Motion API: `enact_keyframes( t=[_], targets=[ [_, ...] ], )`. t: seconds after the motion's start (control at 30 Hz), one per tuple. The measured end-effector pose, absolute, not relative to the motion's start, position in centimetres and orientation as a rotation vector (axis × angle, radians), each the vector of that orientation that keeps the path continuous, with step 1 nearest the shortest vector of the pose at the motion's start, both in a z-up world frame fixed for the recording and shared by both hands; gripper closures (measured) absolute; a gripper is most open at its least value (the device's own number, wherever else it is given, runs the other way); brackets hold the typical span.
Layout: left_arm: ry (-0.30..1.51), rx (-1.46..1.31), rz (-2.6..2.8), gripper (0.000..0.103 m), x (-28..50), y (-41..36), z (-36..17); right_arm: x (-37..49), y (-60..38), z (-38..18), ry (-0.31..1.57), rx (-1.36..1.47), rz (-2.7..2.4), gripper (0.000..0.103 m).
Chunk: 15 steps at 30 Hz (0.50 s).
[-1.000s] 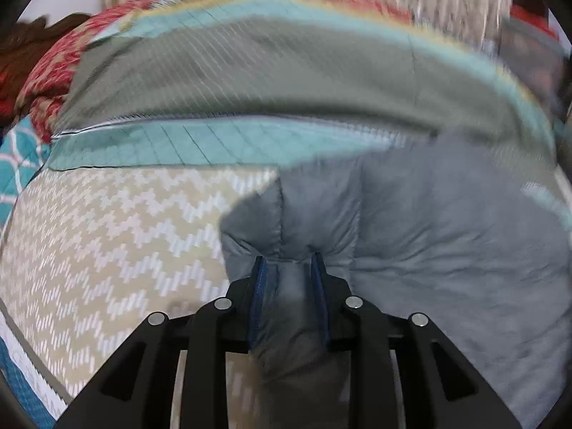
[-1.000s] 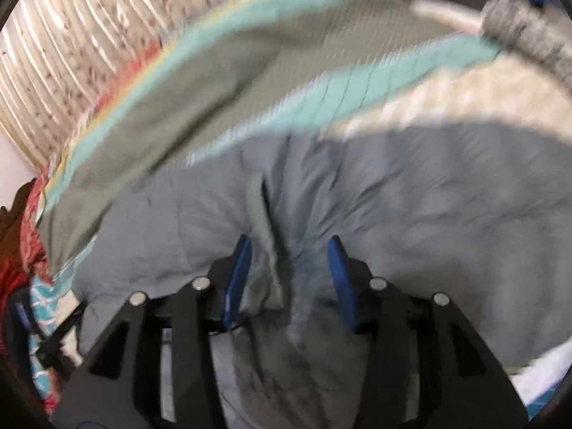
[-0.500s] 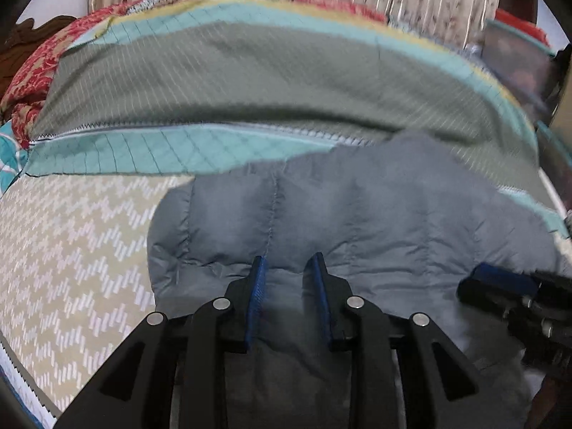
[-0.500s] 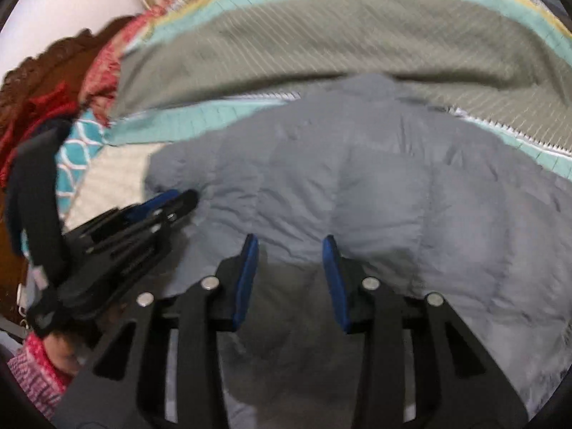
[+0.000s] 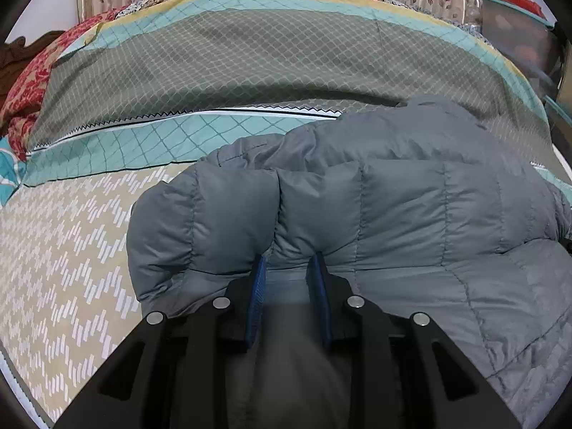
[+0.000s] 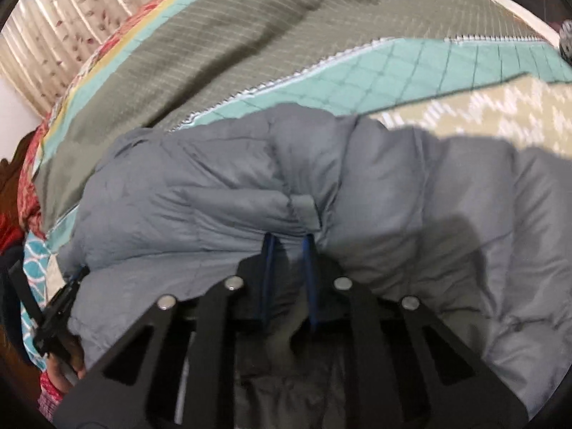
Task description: Fold large clothes
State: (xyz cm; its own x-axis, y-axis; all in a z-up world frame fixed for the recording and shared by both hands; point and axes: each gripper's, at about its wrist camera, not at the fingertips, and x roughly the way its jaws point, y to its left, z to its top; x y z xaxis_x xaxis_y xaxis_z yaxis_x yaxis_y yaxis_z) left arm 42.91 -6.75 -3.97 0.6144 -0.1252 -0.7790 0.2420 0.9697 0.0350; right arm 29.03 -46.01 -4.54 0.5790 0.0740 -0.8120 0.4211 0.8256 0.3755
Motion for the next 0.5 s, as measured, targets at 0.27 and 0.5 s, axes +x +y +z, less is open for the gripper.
enact_keyframes(
  t=[0.27,0.5],
  targets=[
    [0.884,0.303,-0.134,0.055,42.4,-8.8,-3.9,29.0,-45.5,-4.8,0.934,0.591,-0.208,0.090],
    [0.834,0.194,-0.170,0.055,38.0,-7.9,3.1,19.0,-48.8,1.7,0.704,0.746,-0.113,0.086]
  ],
)
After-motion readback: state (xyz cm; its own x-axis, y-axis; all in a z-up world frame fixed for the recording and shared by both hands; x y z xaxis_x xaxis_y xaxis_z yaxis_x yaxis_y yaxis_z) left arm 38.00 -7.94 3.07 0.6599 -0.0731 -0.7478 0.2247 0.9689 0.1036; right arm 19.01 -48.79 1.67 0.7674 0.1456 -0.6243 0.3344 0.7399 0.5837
